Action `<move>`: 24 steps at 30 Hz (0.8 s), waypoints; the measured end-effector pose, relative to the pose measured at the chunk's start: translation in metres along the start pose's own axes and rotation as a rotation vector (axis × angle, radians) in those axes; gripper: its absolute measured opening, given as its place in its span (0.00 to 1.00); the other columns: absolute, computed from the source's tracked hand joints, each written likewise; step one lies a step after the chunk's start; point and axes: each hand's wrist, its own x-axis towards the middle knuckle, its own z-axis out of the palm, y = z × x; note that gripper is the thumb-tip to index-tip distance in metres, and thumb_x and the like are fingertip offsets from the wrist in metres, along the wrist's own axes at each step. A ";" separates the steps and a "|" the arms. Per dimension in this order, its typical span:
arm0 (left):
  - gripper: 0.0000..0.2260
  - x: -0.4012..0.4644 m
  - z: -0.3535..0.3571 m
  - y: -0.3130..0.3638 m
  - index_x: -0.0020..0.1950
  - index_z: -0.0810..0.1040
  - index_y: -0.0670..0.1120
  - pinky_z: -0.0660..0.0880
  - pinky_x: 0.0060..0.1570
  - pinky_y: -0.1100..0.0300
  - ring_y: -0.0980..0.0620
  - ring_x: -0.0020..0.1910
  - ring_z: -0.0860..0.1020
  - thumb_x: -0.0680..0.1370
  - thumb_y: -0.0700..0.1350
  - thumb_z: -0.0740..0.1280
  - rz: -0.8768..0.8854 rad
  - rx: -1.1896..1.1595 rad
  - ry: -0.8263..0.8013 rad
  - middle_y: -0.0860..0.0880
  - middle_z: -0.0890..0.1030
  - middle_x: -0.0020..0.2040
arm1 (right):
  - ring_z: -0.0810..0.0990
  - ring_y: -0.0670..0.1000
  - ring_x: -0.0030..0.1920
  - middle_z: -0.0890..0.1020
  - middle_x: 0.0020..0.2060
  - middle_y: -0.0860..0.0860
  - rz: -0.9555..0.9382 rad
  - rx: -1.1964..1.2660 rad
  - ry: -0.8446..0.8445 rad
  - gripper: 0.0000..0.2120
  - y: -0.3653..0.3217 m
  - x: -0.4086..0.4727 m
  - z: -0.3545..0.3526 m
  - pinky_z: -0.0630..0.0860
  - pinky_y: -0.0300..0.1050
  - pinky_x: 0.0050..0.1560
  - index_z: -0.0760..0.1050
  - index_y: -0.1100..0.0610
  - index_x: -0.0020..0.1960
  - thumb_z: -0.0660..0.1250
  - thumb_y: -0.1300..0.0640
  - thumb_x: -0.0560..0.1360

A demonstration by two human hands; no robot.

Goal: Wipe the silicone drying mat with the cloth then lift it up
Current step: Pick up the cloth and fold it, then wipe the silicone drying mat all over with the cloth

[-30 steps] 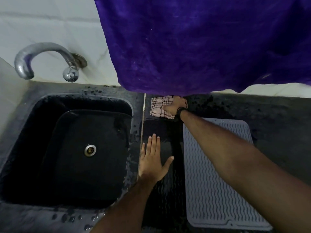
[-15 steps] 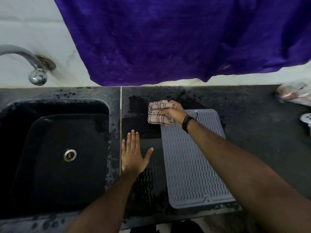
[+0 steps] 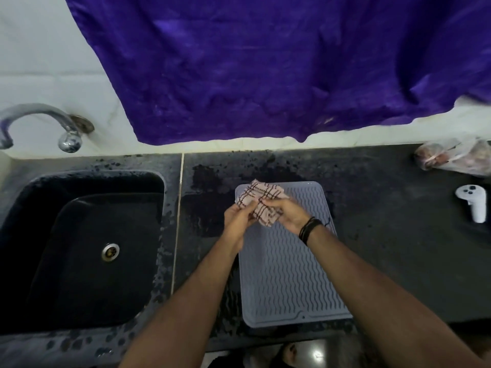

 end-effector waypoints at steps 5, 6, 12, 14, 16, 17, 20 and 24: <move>0.09 -0.017 0.000 -0.007 0.60 0.82 0.43 0.79 0.47 0.58 0.50 0.50 0.82 0.80 0.41 0.69 -0.080 -0.060 -0.003 0.46 0.85 0.54 | 0.80 0.56 0.59 0.82 0.59 0.56 0.085 -0.044 -0.096 0.20 0.005 -0.016 -0.018 0.75 0.52 0.62 0.77 0.57 0.64 0.71 0.54 0.73; 0.09 -0.019 -0.001 -0.007 0.60 0.82 0.44 0.78 0.50 0.56 0.50 0.50 0.82 0.80 0.41 0.69 -0.097 -0.071 -0.039 0.46 0.85 0.54 | 0.80 0.55 0.59 0.82 0.60 0.57 0.129 -0.057 -0.133 0.22 0.006 -0.019 -0.024 0.75 0.52 0.62 0.77 0.58 0.64 0.72 0.53 0.72; 0.18 -0.025 -0.007 -0.008 0.63 0.81 0.42 0.81 0.49 0.57 0.50 0.48 0.84 0.74 0.44 0.72 -0.143 -0.076 -0.239 0.45 0.85 0.53 | 0.75 0.59 0.65 0.78 0.64 0.60 0.300 -0.021 -0.244 0.25 0.019 -0.027 -0.046 0.74 0.56 0.64 0.72 0.61 0.68 0.71 0.54 0.73; 0.19 -0.023 -0.008 -0.009 0.64 0.80 0.41 0.81 0.49 0.56 0.50 0.48 0.83 0.74 0.44 0.72 -0.147 -0.061 -0.245 0.45 0.85 0.53 | 0.75 0.59 0.66 0.78 0.64 0.60 0.290 0.002 -0.244 0.24 0.024 -0.027 -0.045 0.72 0.57 0.67 0.73 0.61 0.68 0.70 0.55 0.74; 0.13 -0.018 -0.010 -0.010 0.60 0.82 0.42 0.81 0.47 0.55 0.50 0.46 0.84 0.76 0.41 0.72 -0.142 0.004 -0.207 0.45 0.86 0.51 | 0.76 0.57 0.65 0.79 0.64 0.59 0.260 -0.010 -0.245 0.24 0.027 -0.026 -0.045 0.73 0.54 0.66 0.73 0.60 0.67 0.71 0.56 0.73; 0.10 -0.015 -0.011 -0.010 0.58 0.83 0.43 0.82 0.46 0.55 0.50 0.46 0.84 0.77 0.41 0.72 -0.136 0.056 -0.185 0.45 0.86 0.51 | 0.78 0.56 0.63 0.79 0.63 0.58 0.246 -0.025 -0.238 0.24 0.028 -0.025 -0.044 0.74 0.52 0.65 0.74 0.59 0.67 0.72 0.56 0.72; 0.09 -0.002 -0.012 -0.006 0.55 0.84 0.45 0.81 0.46 0.56 0.52 0.45 0.84 0.77 0.46 0.73 -0.099 0.280 -0.111 0.46 0.87 0.51 | 0.81 0.55 0.59 0.82 0.59 0.56 0.185 -0.075 -0.168 0.19 0.028 -0.019 -0.043 0.76 0.51 0.61 0.78 0.57 0.63 0.71 0.59 0.72; 0.18 0.017 -0.026 -0.008 0.61 0.81 0.47 0.74 0.49 0.61 0.50 0.57 0.81 0.78 0.58 0.70 0.122 0.749 0.168 0.53 0.82 0.56 | 0.83 0.53 0.55 0.85 0.54 0.51 0.110 -0.220 0.049 0.17 0.015 -0.001 -0.047 0.78 0.50 0.57 0.80 0.52 0.59 0.72 0.58 0.71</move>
